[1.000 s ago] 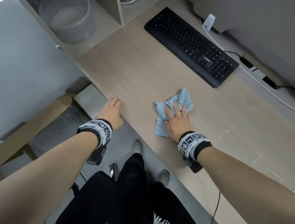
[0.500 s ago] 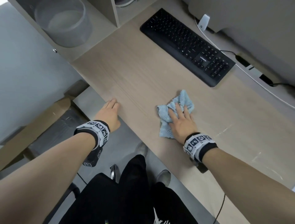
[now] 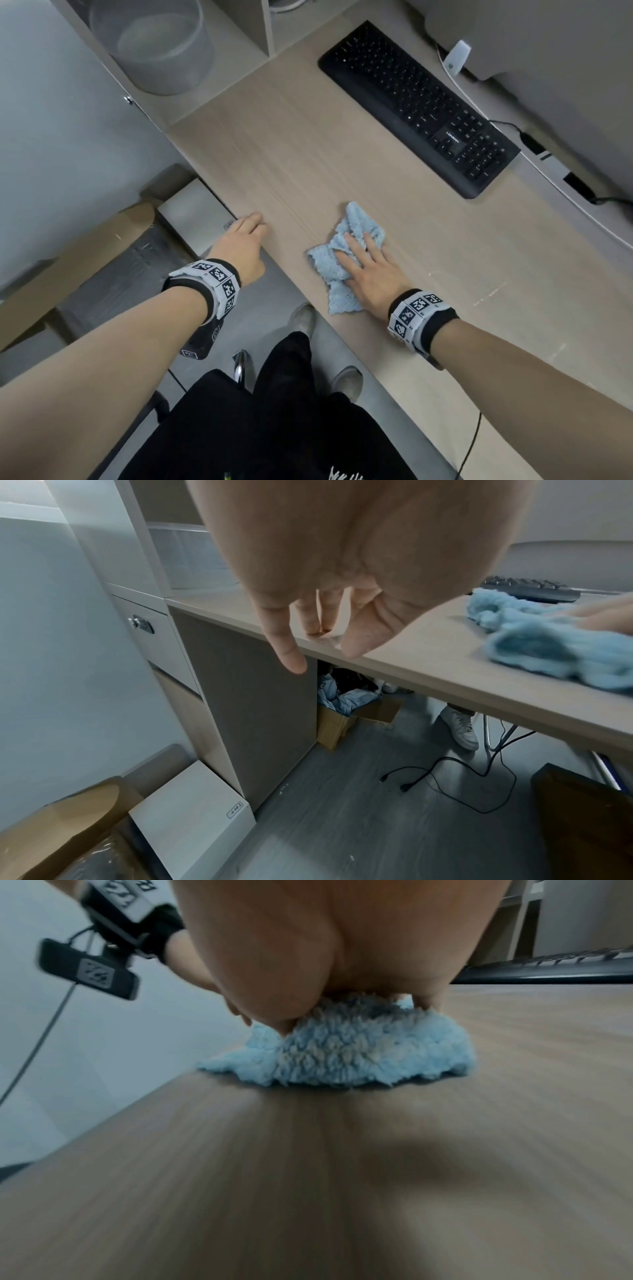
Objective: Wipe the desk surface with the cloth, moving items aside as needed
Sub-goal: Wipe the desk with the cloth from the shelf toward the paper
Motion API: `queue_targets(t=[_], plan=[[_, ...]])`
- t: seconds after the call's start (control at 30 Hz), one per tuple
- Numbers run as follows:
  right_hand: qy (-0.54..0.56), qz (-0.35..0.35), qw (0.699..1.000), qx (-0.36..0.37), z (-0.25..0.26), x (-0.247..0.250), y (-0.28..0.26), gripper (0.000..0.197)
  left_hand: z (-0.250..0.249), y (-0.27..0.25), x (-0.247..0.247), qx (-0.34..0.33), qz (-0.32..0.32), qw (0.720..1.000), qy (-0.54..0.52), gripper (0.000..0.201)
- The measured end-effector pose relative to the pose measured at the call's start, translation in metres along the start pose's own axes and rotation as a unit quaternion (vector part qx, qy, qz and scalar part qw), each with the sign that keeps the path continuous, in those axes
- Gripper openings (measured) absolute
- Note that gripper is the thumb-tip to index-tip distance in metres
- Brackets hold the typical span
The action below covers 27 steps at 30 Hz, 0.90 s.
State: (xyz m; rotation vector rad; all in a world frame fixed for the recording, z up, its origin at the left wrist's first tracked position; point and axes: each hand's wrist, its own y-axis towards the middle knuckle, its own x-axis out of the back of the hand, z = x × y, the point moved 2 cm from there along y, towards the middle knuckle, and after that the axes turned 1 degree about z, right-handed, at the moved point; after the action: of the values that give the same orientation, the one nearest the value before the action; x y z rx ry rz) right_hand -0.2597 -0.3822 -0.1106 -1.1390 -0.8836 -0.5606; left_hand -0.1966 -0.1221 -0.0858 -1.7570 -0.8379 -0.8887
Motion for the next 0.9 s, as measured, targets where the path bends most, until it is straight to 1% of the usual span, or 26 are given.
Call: queue_targets(t=[0.07,0.13,0.23,0.27,0.33,0.43,0.5,0.63,0.73,0.8,0.9], plan=[[0.019,-0.018,0.999,-0.031,0.001,0.015,0.022,0.059,0.004,0.003,0.001,-0.012,0.003,1.000,-0.010,0.076],[0.035,-0.026,0.998,-0.052,0.006,0.030,0.048,0.059,0.015,0.008,0.005,-0.011,-0.003,0.998,-0.054,0.075],[0.040,-0.039,0.997,-0.061,0.017,0.055,0.087,0.060,0.036,0.013,0.013,0.039,-0.044,0.992,-0.112,0.072],[0.039,-0.046,0.996,-0.062,0.021,0.065,0.099,0.061,0.043,0.014,0.014,0.060,-0.050,0.990,-0.117,0.072],[0.036,-0.053,0.996,-0.064,0.032,0.080,0.125,0.062,0.054,0.016,0.016,0.081,-0.039,0.989,-0.114,0.076],[0.027,-0.065,0.996,-0.055,0.057,0.092,0.157,0.063,0.062,0.019,0.013,0.075,-0.020,0.992,-0.095,0.080],[0.006,-0.067,0.997,-0.030,0.075,0.092,0.166,0.065,0.062,0.019,0.011,0.077,-0.017,0.993,-0.093,0.081],[-0.048,-0.036,0.996,0.062,0.101,0.071,0.152,0.072,0.057,0.018,0.014,0.087,-0.022,0.992,-0.087,0.082],[-0.067,-0.023,0.993,0.094,0.093,0.046,0.116,0.067,0.043,0.017,0.019,0.109,-0.043,0.991,-0.072,0.069],[-0.049,-0.029,0.995,0.083,0.075,0.030,0.086,0.063,0.024,0.016,0.019,0.109,-0.050,0.991,-0.059,0.065],[0.001,-0.033,0.999,0.025,0.040,0.006,0.034,0.059,-0.019,0.014,0.010,0.081,-0.027,0.996,-0.035,0.068]])
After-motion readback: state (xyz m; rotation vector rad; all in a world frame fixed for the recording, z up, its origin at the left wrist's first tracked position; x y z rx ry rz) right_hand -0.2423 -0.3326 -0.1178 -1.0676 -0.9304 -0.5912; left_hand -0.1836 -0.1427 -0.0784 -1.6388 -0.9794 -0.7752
